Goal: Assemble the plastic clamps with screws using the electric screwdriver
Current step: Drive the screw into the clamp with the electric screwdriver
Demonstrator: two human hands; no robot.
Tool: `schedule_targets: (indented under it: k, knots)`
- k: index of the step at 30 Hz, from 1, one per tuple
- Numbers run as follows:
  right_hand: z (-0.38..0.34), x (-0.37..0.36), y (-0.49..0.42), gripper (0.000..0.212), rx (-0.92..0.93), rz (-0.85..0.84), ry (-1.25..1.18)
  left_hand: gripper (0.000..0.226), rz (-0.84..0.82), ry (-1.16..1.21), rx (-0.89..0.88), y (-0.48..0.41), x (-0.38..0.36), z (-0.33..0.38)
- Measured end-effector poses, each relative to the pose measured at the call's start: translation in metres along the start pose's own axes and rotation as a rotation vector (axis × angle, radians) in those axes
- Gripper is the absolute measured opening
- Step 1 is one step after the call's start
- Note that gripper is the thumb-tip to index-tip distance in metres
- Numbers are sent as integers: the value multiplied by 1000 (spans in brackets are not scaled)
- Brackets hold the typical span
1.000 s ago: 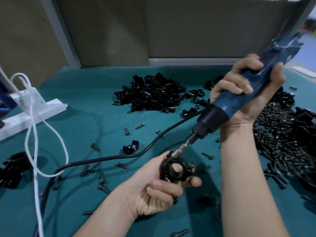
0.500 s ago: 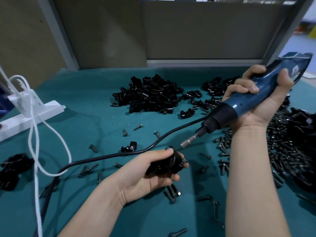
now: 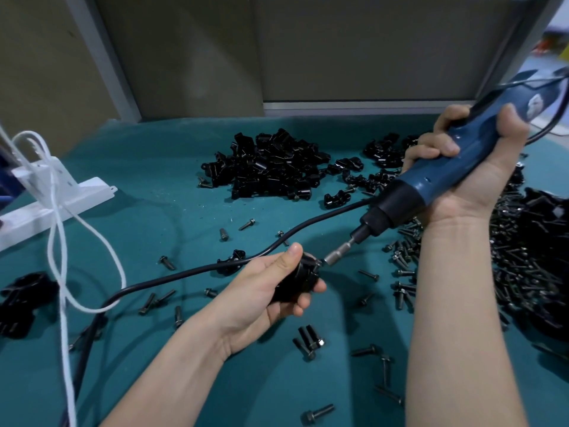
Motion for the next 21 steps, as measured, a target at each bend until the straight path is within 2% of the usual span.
schedule_targets:
  k: [6, 10, 13, 16, 18, 21]
  knots:
    - [4, -2, 2, 63, -20, 4, 69, 37, -38, -202, -3, 0, 6, -1]
    - [10, -4, 2, 55, -29, 27, 161, 25, -116, -96, 57, -1, 6, -2]
    - [14, -2, 2, 55, -24, 57, 182, 33, -164, -27, 58, 0, 7, -3]
    - [12, 0, 1, 54, -12, 71, 171, 45, -120, 0, 24, -1, 9, 0]
    - [9, 1, 2, 47, 4, 98, 161, 50, -88, -38, 19, -1, 13, 2]
    - [5, 5, 6, 29, 8, 195, 127, 36, -79, -154, -24, -1, 16, 6]
Point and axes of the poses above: each hand's wrist, its own y-axis away from the middle knuckle, its own x-axis out of the back of the hand, z = x × y, the point moved 6 cm from there along -y, towards the middle knuckle, and after that the axes turned 2 degrees about z, right-handed, at the moved point
